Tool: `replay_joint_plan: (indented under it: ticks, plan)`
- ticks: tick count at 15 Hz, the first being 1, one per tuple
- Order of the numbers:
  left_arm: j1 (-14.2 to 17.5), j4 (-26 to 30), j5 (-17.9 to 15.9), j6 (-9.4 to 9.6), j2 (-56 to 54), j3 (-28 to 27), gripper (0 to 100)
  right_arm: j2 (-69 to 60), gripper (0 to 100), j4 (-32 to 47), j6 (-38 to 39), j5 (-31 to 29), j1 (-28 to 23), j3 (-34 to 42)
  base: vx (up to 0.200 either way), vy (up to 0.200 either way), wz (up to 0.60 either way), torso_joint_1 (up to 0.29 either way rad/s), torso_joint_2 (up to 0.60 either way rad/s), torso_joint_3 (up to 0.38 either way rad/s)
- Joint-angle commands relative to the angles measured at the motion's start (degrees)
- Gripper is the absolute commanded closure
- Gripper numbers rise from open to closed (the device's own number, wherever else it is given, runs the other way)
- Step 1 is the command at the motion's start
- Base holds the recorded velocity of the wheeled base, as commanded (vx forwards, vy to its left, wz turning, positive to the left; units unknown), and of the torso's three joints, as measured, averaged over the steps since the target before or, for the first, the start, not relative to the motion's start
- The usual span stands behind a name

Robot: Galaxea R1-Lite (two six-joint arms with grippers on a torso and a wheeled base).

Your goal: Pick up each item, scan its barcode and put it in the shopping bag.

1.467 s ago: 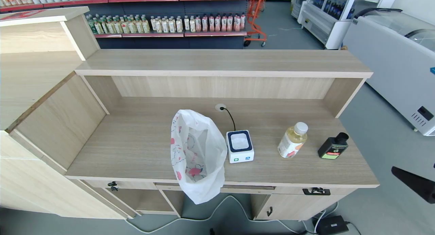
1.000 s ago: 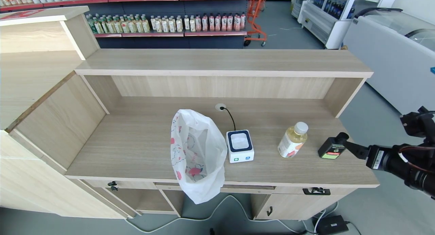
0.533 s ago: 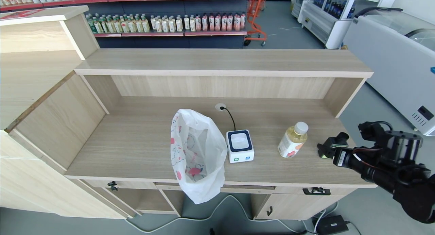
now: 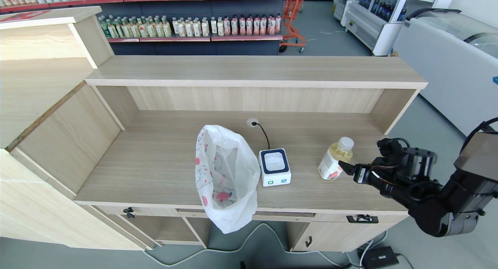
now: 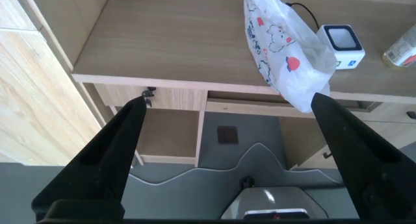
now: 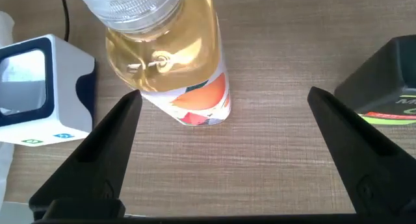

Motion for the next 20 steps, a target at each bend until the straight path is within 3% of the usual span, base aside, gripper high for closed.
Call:
replay_joint_plan:
  ticks: [1,14,20]
  plan:
    - [0.0,0.0,0.0,-0.01,0.0,0.0,0,3.2,0,-0.2,-0.3,0.7,1.0,-2.7,0.000,0.000,0.00,0.000,0.00,0.000]
    - [0.0,0.0,0.0,-0.01,0.0,0.0,0,13.1,0,0.4,-8.3,2.3,5.7,-18.2,0.000,0.000,0.00,0.000,0.00,0.000]
    - [0.0,0.1,0.0,-0.01,0.0,0.0,0,15.6,0,-0.2,-12.1,2.5,5.6,-20.0,0.000,0.000,0.00,0.000,0.00,0.000]
